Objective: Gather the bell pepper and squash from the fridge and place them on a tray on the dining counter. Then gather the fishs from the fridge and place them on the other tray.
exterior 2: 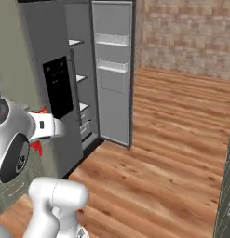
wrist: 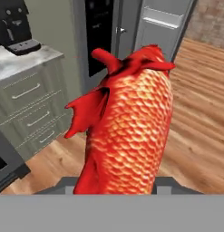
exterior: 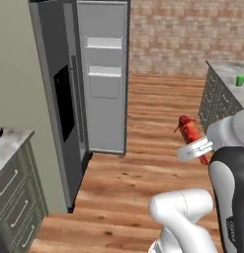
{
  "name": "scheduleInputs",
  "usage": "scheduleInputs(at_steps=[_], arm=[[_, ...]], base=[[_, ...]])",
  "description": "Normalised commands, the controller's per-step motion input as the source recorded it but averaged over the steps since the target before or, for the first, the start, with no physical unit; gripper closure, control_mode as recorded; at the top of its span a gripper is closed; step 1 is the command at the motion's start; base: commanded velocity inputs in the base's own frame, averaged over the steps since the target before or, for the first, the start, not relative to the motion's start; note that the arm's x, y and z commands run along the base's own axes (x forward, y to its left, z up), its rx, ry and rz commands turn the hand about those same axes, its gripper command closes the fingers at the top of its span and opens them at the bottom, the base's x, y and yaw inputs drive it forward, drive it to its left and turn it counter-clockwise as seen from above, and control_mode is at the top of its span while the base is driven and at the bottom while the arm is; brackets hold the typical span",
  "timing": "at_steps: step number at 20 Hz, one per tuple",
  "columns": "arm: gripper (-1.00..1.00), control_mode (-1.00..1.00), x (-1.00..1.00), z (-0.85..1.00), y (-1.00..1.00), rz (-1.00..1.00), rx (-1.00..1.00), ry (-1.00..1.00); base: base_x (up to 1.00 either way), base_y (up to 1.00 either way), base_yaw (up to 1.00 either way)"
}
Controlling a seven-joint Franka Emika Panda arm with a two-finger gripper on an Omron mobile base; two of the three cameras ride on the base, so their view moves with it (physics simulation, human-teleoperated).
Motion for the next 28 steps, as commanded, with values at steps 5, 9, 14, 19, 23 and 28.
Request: scheduleInputs(at_steps=[5, 9, 14, 19, 23, 28], arm=[[1.00, 1.00, 0.00, 0.00, 0.00, 0.00, 0.00, 0.00], [1.00, 1.00, 0.00, 0.00, 0.00, 0.00, 0.00, 0.00], [1.00, 1.00, 0.00, 0.00, 0.00, 0.00, 0.00, 0.00], [1.00, 1.00, 0.00, 0.00, 0.00, 0.00, 0.00, 0.00], [1.00, 1.00, 0.00, 0.00, 0.00, 0.00, 0.00, 0.00], [1.00, 1.00, 0.00, 0.00, 0.00, 0.00, 0.00, 0.00]], base=[[0.00, 0.00, -1.00], [-0.49, 0.00, -0.85], [-0.66, -0.80, -0.40], [0.74, -1.00, -0.05], [1.00, -0.98, 0.31], [0.47, -1.00, 0.26]])
